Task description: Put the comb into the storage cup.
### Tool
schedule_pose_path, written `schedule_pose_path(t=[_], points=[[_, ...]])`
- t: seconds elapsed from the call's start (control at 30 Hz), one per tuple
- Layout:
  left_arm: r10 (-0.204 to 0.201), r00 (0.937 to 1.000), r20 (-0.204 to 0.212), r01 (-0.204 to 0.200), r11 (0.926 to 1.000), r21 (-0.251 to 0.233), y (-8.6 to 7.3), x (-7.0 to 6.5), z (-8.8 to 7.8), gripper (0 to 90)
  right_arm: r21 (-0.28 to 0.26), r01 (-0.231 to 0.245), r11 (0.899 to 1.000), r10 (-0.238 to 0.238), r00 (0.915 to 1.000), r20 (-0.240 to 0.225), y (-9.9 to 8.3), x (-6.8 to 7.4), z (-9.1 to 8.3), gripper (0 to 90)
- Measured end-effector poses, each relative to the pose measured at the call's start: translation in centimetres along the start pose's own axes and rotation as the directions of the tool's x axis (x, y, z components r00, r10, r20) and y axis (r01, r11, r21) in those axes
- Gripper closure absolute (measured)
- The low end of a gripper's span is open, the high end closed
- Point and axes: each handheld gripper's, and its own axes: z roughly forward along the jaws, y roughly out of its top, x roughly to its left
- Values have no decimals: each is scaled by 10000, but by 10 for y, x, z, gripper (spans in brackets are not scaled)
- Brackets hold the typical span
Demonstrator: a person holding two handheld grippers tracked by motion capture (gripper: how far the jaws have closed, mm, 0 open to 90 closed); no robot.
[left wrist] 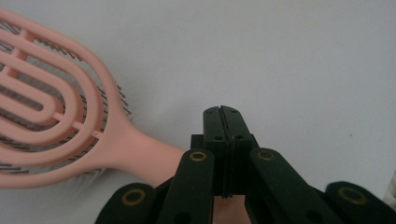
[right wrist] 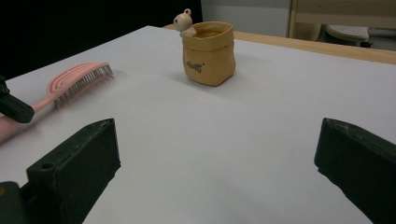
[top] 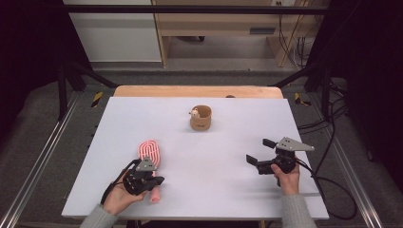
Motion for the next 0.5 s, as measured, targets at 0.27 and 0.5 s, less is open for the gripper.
schedule_pose_path(t=[0.27, 0.5], points=[[151, 9998, -102, -148, 9995, 285, -4, -2, -4, 898, -18, 18, 10000, -18, 10000, 10, 0, 0, 0, 4], [174, 9996, -216, -166, 9992, 372, -7, -1, -7, 899, -12, 20, 10000, -20, 10000, 16, 0, 0, 0, 4]])
